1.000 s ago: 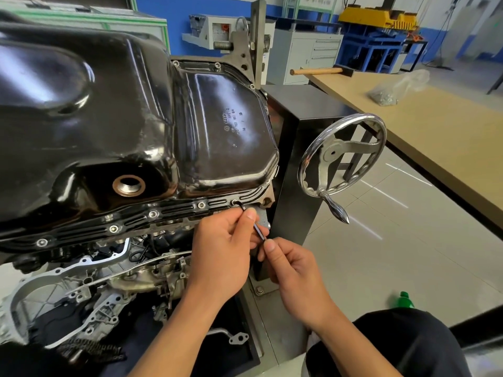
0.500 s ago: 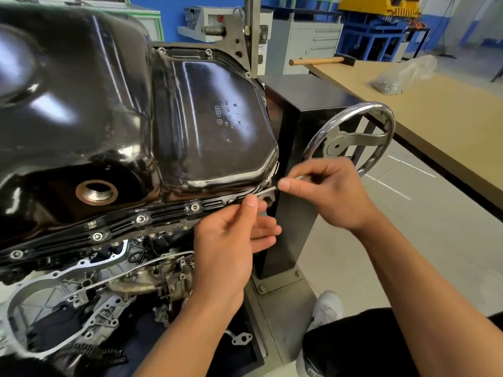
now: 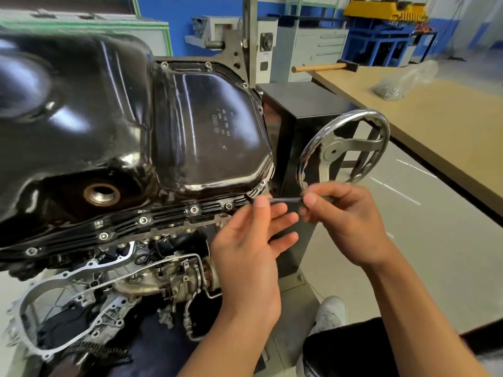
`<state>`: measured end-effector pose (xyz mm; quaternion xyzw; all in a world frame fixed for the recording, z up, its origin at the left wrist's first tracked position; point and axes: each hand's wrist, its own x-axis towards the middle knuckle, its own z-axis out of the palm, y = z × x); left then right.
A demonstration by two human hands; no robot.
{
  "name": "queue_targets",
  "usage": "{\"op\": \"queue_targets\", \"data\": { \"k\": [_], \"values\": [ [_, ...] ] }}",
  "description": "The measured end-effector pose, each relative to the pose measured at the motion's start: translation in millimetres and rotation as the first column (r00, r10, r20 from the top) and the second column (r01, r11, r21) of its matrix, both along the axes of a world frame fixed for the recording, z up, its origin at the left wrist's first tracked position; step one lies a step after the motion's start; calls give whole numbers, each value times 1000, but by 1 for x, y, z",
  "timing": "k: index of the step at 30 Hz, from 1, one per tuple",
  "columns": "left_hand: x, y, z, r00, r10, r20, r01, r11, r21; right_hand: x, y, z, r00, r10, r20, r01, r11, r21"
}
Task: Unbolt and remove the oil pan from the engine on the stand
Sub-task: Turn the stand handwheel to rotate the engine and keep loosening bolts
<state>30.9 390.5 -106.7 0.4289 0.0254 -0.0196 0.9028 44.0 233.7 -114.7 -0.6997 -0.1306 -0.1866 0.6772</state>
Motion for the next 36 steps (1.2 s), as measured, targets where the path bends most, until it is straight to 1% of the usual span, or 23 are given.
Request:
{"op": "queue_targets", "data": {
  "k": [2, 4, 5, 7, 9, 11, 14, 19, 23, 28, 31, 36],
  "values": [
    [3, -5, -5, 996, 8, 90, -25, 982, 185, -15, -4, -10, 996, 15, -88, -24, 994, -103],
    [10, -9, -9, 987, 25, 156, -76, 940, 333, -23, -2, -20, 981, 18, -191, -72, 959, -275],
    [13, -10, -11, 978, 30, 205, -112, 909, 401, -25, 2, -25, 973, 20, -229, -96, 941, -324],
    [17, -12, -15, 945, 33, 325, -207, 831, 517, -26, 12, -32, 961, 21, -275, -112, 941, -320],
    [18, -12, -14, 915, 24, 404, -276, 768, 578, -26, 24, -35, 961, 9, -275, -87, 959, -270],
    [21, -13, -10, 903, 20, 429, -302, 740, 602, -26, 34, -35, 969, -34, -244, -29, 968, -251],
    [28, -14, -5, 895, 6, 446, -317, 711, 627, -21, 45, -30, 973, -119, -196, 61, 958, -279],
    [32, -12, -7, 904, -20, 428, -295, 695, 656, -16, 51, -29, 964, -116, -238, 67, 977, -203],
    [32, -12, -10, 902, -16, 431, -301, 693, 656, -15, 54, -35, 959, -101, -265, 63, 987, -148],
    [31, -11, -10, 897, -30, 441, -292, 709, 642, -19, 62, -41, 961, -163, -222, 129, 979, -160],
    [32, -7, -9, 894, -22, 448, -305, 702, 644, -20, 71, -41, 958, -197, -210, 166, 974, -156],
    [35, -5, -8, 915, -35, 402, -259, 713, 651, -19, 79, -43, 951, -238, -200, 210, 966, -150]
  ]
}}
